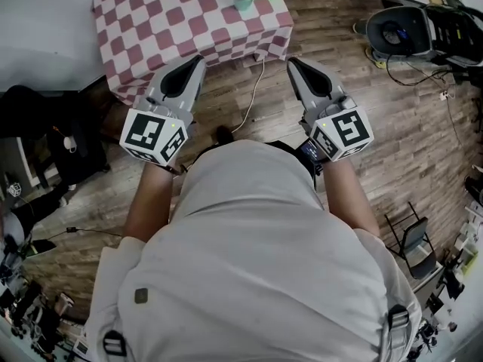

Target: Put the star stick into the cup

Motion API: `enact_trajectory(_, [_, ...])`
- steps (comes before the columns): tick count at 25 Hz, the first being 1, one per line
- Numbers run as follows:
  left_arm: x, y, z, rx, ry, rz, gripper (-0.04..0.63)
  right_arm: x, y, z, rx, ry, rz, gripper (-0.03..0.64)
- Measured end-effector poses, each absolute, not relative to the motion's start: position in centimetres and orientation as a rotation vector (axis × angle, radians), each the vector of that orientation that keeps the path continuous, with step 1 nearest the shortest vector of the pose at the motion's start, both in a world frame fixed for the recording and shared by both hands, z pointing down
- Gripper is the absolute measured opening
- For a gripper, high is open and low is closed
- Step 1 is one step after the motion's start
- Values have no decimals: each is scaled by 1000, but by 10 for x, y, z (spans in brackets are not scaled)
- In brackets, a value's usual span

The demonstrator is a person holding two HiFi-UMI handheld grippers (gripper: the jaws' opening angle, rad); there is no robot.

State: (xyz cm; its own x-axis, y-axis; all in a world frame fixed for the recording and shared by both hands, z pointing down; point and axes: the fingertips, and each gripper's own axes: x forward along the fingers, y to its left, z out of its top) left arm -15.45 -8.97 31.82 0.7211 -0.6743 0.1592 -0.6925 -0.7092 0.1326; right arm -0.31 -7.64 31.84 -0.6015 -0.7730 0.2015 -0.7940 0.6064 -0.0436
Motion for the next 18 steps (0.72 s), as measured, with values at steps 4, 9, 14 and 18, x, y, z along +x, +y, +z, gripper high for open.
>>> enact_trajectory(4, [-128,-75,311,2744,-1136,149,5,23,-63,313,1272,-2694,178,9])
enact_trajectory(9, [-90,-49,316,2713,-1199,146,5,66,-32,317,1215,-2709,169,9])
enact_trajectory(14, [-47,-10,323,2701,-1228,163,5,112,5,327,1184,-2721,197,9])
enact_trajectory(18, [-20,19,328,2684,-1243,167,5,140,31,335,1143,-2729,223,9])
